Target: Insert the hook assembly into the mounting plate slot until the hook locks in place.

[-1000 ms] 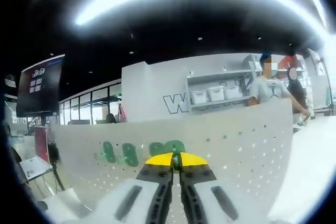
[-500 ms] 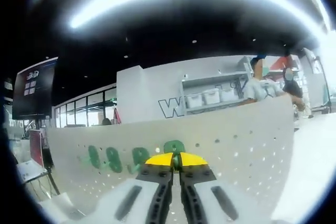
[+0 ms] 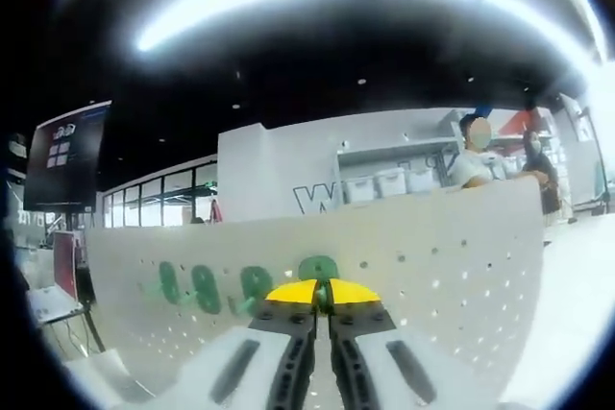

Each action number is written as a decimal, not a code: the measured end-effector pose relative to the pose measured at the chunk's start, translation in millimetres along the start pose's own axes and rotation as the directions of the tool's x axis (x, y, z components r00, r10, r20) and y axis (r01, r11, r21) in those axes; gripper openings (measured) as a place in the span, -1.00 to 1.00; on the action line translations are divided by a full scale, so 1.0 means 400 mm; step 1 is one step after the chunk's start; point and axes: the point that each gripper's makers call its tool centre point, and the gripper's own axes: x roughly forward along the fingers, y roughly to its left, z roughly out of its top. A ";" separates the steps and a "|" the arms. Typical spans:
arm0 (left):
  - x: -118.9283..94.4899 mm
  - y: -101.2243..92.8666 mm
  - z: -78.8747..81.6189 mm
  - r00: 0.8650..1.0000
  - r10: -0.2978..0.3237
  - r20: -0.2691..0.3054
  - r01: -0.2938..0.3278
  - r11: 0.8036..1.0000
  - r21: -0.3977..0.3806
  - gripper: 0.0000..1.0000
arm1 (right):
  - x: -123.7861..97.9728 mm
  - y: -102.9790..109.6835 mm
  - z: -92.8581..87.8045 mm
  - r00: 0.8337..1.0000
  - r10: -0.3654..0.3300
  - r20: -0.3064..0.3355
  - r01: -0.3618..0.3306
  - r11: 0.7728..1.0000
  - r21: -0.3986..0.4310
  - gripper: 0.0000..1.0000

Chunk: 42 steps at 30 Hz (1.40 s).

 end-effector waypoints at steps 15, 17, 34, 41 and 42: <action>-0.013 0.007 -0.012 1.000 0.019 -0.002 -0.019 1.000 -0.012 0.92 | 0.011 -0.001 -0.009 1.000 -0.014 -0.018 0.012 0.996 -0.091 -0.99; -0.013 0.006 -0.016 1.000 0.020 -0.004 -0.020 1.000 -0.012 0.92 | 0.012 -0.003 -0.010 1.000 -0.013 -0.027 0.010 0.994 -0.105 -0.98; -0.038 0.011 -0.001 0.999 0.039 0.023 -0.038 0.999 -0.018 0.97 | -0.054 -0.026 0.063 0.999 -0.046 0.004 0.046 0.998 -0.048 -0.52; -0.049 0.007 0.007 0.998 0.042 0.035 -0.042 0.999 -0.009 1.00 | -0.112 -0.031 0.068 0.999 -0.036 -0.020 0.035 0.999 -0.037 -0.19; -0.050 0.006 0.007 0.998 0.042 0.036 -0.042 0.999 -0.008 1.00 | -0.121 -0.030 0.063 0.999 -0.033 -0.032 0.032 0.999 -0.043 -0.15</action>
